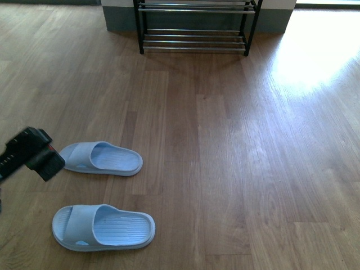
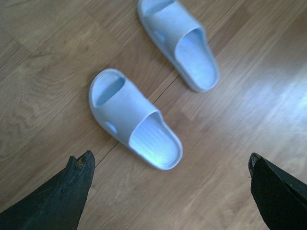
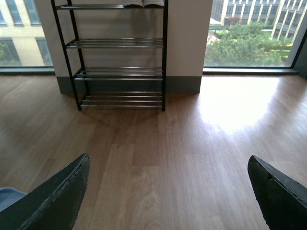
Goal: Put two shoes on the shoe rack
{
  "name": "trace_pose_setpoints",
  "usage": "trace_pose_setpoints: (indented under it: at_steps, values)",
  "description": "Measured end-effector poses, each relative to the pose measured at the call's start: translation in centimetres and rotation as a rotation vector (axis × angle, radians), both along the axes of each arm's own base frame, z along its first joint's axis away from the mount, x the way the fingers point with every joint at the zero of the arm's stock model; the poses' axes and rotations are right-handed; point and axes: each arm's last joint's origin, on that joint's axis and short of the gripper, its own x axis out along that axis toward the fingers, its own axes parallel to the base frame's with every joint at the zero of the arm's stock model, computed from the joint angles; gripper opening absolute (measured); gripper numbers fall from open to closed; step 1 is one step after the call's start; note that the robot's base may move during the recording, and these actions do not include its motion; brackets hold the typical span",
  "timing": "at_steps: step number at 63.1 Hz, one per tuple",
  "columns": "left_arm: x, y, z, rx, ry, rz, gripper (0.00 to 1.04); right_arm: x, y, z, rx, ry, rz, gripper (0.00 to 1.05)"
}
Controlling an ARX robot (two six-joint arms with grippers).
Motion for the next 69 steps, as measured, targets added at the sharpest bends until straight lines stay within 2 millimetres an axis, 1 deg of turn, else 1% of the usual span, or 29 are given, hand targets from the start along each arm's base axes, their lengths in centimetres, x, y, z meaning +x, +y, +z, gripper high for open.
trace_pose_setpoints:
  at_steps: [3, 7, 26, 44, 63, 64, 65, 67, 68, 69]
  values:
    - [0.7, -0.2, -1.3, -0.010, 0.064, -0.013, 0.95, 0.0, 0.0, 0.0, 0.000, 0.000, 0.000, 0.96]
    - [0.7, -0.3, -2.0, -0.007, 0.136, -0.020, 0.95, 0.0, 0.0, 0.0, 0.000, 0.000, 0.000, 0.96]
    - [0.7, -0.2, -1.9, 0.036, 0.330, -0.009, 0.95, 0.0, 0.0, 0.0, 0.000, 0.000, 0.000, 0.96]
    - [1.0, -0.4, -1.8, 0.010, 0.307, -0.051, 0.95, 0.0, 0.0, 0.0, 0.000, 0.000, 0.000, 0.96]
    - [1.1, -0.3, -1.8, 0.055, 0.277, -0.073, 0.95, 0.0, 0.0, 0.0, 0.000, 0.000, 0.000, 0.96]
    - [1.3, -0.4, -2.0, 0.055, 0.269, -0.077, 0.95, 0.0, 0.0, 0.0, 0.000, 0.000, 0.000, 0.96]
    - [2.1, -0.7, -2.6, 0.040, 0.256, -0.080, 0.95, 0.0, 0.0, 0.0, 0.000, 0.000, 0.000, 0.96]
    - [3.1, -1.0, -3.0, 0.033, 0.242, -0.085, 0.95, 0.0, 0.0, 0.0, 0.000, 0.000, -0.001, 0.96]
    - [4.3, -1.4, -3.3, 0.027, 0.224, -0.085, 0.95, 0.0, 0.0, 0.0, 0.000, 0.000, 0.000, 0.96]
    - [4.9, -1.5, -3.5, 0.026, 0.218, -0.086, 0.95, 0.0, 0.0, 0.0, 0.000, 0.000, 0.001, 0.96]
